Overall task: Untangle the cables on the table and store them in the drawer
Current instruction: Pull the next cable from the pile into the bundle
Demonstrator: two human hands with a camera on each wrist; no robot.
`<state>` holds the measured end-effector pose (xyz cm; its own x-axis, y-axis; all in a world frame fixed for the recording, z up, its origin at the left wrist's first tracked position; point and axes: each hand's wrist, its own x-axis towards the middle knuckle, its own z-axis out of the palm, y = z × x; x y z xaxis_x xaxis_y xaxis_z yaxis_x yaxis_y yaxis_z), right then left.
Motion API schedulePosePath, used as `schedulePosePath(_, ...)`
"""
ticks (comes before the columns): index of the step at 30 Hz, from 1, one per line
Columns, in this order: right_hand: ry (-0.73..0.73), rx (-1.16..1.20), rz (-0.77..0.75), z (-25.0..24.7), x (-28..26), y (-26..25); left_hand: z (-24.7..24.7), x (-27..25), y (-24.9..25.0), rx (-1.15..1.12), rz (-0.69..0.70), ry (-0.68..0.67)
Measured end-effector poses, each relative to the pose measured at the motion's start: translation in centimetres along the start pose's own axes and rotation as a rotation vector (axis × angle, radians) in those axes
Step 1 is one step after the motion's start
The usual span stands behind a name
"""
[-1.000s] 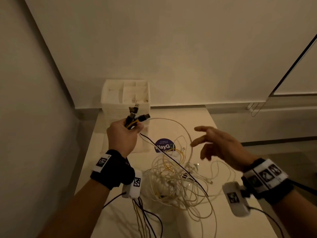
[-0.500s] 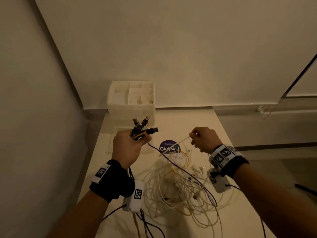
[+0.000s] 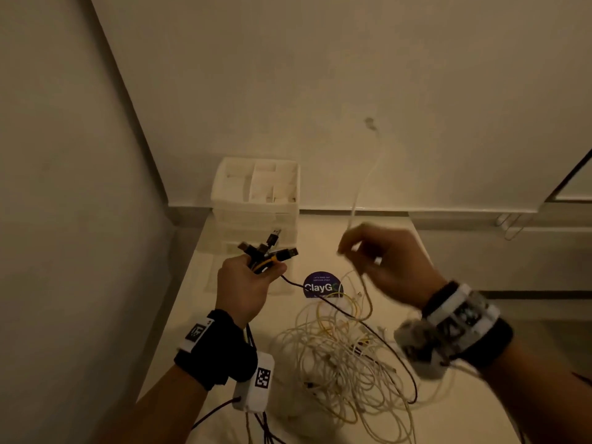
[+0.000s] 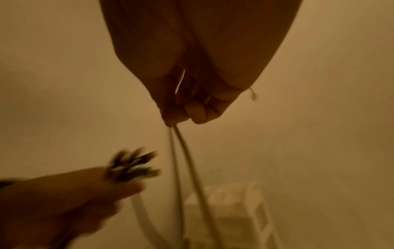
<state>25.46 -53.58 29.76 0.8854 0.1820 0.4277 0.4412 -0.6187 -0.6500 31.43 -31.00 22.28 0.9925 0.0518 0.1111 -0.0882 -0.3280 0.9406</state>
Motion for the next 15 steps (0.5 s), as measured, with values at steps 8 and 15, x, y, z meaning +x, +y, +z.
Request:
schedulePosePath(8, -0.709, -0.207, -0.007, 9.4, -10.3, 3.1, -0.2, 1.8, 1.7, -0.167, 0.009, 0.023)
schedulePosePath(15, -0.826, -0.491, 0.551, 11.9, -9.4, 9.0, -0.5, 0.7, 3.3, -0.318, 0.015, -0.005)
